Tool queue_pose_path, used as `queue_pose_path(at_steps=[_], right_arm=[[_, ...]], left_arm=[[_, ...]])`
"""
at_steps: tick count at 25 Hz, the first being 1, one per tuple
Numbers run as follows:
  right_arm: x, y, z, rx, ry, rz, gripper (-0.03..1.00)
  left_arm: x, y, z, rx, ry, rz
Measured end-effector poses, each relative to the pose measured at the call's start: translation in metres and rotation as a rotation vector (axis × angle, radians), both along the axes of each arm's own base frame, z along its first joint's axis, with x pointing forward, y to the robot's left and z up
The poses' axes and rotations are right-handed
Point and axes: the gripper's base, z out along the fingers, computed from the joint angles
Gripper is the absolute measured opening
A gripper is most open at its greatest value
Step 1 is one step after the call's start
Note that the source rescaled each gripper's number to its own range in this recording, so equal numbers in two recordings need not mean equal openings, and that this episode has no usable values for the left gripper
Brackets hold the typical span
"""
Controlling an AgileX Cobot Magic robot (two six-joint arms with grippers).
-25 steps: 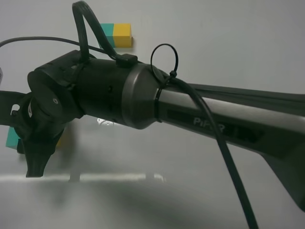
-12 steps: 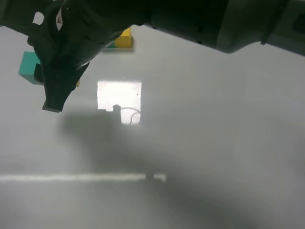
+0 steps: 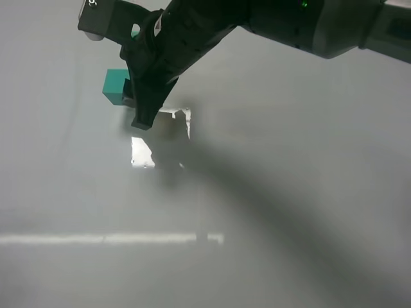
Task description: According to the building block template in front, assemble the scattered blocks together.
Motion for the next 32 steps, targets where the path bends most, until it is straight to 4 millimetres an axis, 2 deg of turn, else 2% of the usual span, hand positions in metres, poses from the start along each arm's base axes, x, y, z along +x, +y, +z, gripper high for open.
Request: queue_pose_path(at_steps=[8, 15, 32], right_arm=[[-0.002, 0.008, -0.005, 0.027, 0.017, 0.042, 0.0], [0.008, 0.016, -0.025, -0.006, 0.047, 0.038, 0.0], [0.012, 0.018, -0.032, -0.04, 0.022, 0.067, 0.0]], left_arm=[[0.0, 0.0, 0.0, 0.0, 0.0, 0.0], [0.0, 0.0, 0.0, 0.0, 0.0, 0.0], [0.0, 0.0, 0.0, 0.0, 0.0, 0.0]])
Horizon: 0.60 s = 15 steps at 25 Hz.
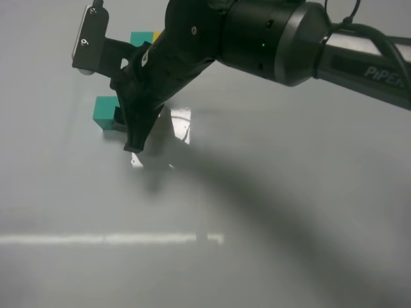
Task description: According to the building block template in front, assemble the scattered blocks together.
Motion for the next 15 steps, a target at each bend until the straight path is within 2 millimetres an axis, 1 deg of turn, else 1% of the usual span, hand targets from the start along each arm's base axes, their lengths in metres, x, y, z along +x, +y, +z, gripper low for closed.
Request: queue_pose_path(at_steps=[6, 7, 8, 9, 11, 13, 15], right_arm=[[0.0, 0.0, 0.0001, -0.009, -0.011, 0.01, 0.0], [0.0, 0.0, 0.0001, -0.005, -0.008, 0.006, 0.01], [0.0, 0.0, 0.0001, 0.003, 0.001, -0.002, 0.05], [0.0, 0.0, 0.0, 0.007, 0.008, -0.007, 0.12], [-0.0003, -0.0004, 0.0009, 0.013, 0.011, -0.012, 0.37], [-0.0005, -0.0009, 0.0021, 0.014, 0.009, -0.013, 0.67], [-0.001, -0.0015, 0.0035, 0.016, 0.006, -0.012, 0.87]], left_arm=[[0.0, 0.0, 0.0, 0.0, 0.0, 0.0], [0.0, 0.0, 0.0, 0.0, 0.0, 0.0], [0.0, 0.0, 0.0, 0.0, 0.0, 0.0], [0.0, 0.0, 0.0, 0.0, 0.0, 0.0], [0.0, 0.0, 0.0, 0.0, 0.0, 0.0], [0.0, 0.0, 0.0, 0.0, 0.0, 0.0], [0.0, 0.0, 0.0, 0.0, 0.0, 0.0]])
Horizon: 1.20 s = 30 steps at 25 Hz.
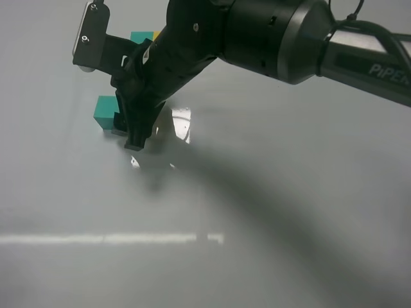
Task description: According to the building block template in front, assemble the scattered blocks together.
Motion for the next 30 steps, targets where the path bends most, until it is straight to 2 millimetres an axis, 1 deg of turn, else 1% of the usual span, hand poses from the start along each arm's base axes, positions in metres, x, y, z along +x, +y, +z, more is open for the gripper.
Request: queue_pose_path(at_steps=[1, 2, 3, 5, 7, 9, 10, 12, 15, 18, 19, 22, 24, 25, 27, 28, 30], right_arm=[[0.0, 0.0, 0.001, 0.002, -0.001, 0.0, 0.93], [-0.002, -0.001, 0.003, 0.002, -0.004, 0.001, 0.97], [-0.003, -0.002, 0.005, 0.002, -0.007, 0.001, 0.99], [-0.01, -0.004, 0.015, 0.01, -0.025, 0.009, 1.0], [-0.022, -0.005, 0.03, 0.027, -0.054, 0.021, 1.0], [-0.037, -0.012, 0.051, 0.052, -0.087, 0.029, 1.0], [-0.043, -0.016, 0.06, 0.061, -0.1, 0.027, 1.0], [-0.055, -0.03, 0.082, 0.101, -0.118, 0.003, 1.0], [-0.061, -0.06, 0.111, 0.155, -0.143, -0.079, 1.0], [-0.052, -0.103, 0.133, 0.216, -0.138, -0.23, 0.99], [-0.046, -0.122, 0.139, 0.24, -0.129, -0.303, 0.99], [-0.024, -0.185, 0.15, 0.275, -0.1, -0.563, 0.99], [-0.013, -0.236, 0.151, 0.272, -0.066, -0.765, 0.99], [-0.01, -0.258, 0.151, 0.266, -0.05, -0.852, 0.99], [-0.009, -0.307, 0.151, 0.261, -0.01, -1.048, 0.99], [-0.011, -0.329, 0.151, 0.27, 0.013, -1.129, 0.99], [-0.024, -0.361, 0.149, 0.294, 0.045, -1.246, 0.99]], left_arm=[[0.0, 0.0, 0.0, 0.0, 0.0, 0.0], [0.0, 0.0, 0.0, 0.0, 0.0, 0.0], [0.0, 0.0, 0.0, 0.0, 0.0, 0.0], [0.0, 0.0, 0.0, 0.0, 0.0, 0.0], [0.0, 0.0, 0.0, 0.0, 0.0, 0.0], [0.0, 0.0, 0.0, 0.0, 0.0, 0.0], [0.0, 0.0, 0.0, 0.0, 0.0, 0.0], [0.0, 0.0, 0.0, 0.0, 0.0, 0.0], [0.0, 0.0, 0.0, 0.0, 0.0, 0.0], [0.0, 0.0, 0.0, 0.0, 0.0, 0.0], [0.0, 0.0, 0.0, 0.0, 0.0, 0.0], [0.0, 0.0, 0.0, 0.0, 0.0, 0.0], [0.0, 0.0, 0.0, 0.0, 0.0, 0.0], [0.0, 0.0, 0.0, 0.0, 0.0, 0.0], [0.0, 0.0, 0.0, 0.001, 0.0, 0.0], [0.0, 0.0, 0.0, 0.001, 0.0, 0.0], [0.0, 0.0, 0.0, 0.001, 0.0, 0.0]])
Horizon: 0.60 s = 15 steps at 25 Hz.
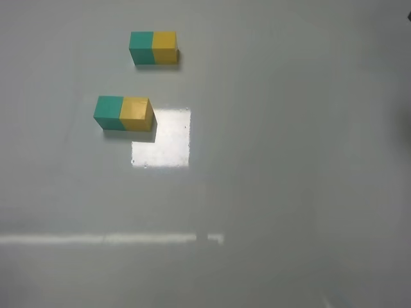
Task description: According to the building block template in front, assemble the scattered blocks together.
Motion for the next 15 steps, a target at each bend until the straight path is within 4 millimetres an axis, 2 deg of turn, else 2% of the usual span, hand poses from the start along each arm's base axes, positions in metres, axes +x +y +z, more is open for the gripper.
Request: queue_pose_path(at_steps=[2, 5, 8, 11, 15], right_arm=[[-0.019, -0.024, -0.005, 0.034, 0.014, -0.079, 0.99], [-0.056, -0.04, -0.017, 0.057, 0.001, -0.147, 0.99], [-0.103, -0.038, -0.036, 0.073, -0.047, -0.162, 0.99], [-0.148, -0.031, -0.067, 0.101, -0.074, -0.16, 0.99], [-0.202, -0.02, -0.123, 0.165, -0.111, -0.139, 0.98]], left_arm=[[0.0, 0.0, 0.0, 0.002, 0.0, -0.001], [0.0, 0.0, 0.0, 0.001, 0.0, -0.001], [0.0, 0.0, 0.0, 0.001, 0.0, 0.0], [0.0, 0.0, 0.0, 0.001, 0.0, 0.0], [0.0, 0.0, 0.0, 0.0, 0.0, 0.0]])
